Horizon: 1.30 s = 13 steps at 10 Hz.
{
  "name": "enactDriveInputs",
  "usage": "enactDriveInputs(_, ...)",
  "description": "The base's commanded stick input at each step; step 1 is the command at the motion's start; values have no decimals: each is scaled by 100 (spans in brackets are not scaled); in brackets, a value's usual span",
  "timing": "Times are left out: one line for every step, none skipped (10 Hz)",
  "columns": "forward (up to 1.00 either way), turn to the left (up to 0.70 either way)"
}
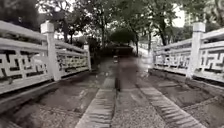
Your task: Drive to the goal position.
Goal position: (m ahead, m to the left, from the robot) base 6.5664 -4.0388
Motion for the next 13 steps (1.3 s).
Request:
enactDriveInputs(64, -12)
enactDriveInputs(64, -11)
enactDriveInputs(64, -6)
enactDriveInputs(64, 2)
enactDriveInputs(64, 2)
enactDriveInputs(64, 2)
enactDriveInputs(64, 2)
enactDriveInputs(64, 2)
enactDriveInputs(64, 2)
enactDriveInputs(64, 2)
enactDriveInputs(64, 2)
enactDriveInputs(64, 2)
enactDriveInputs(64, 2)
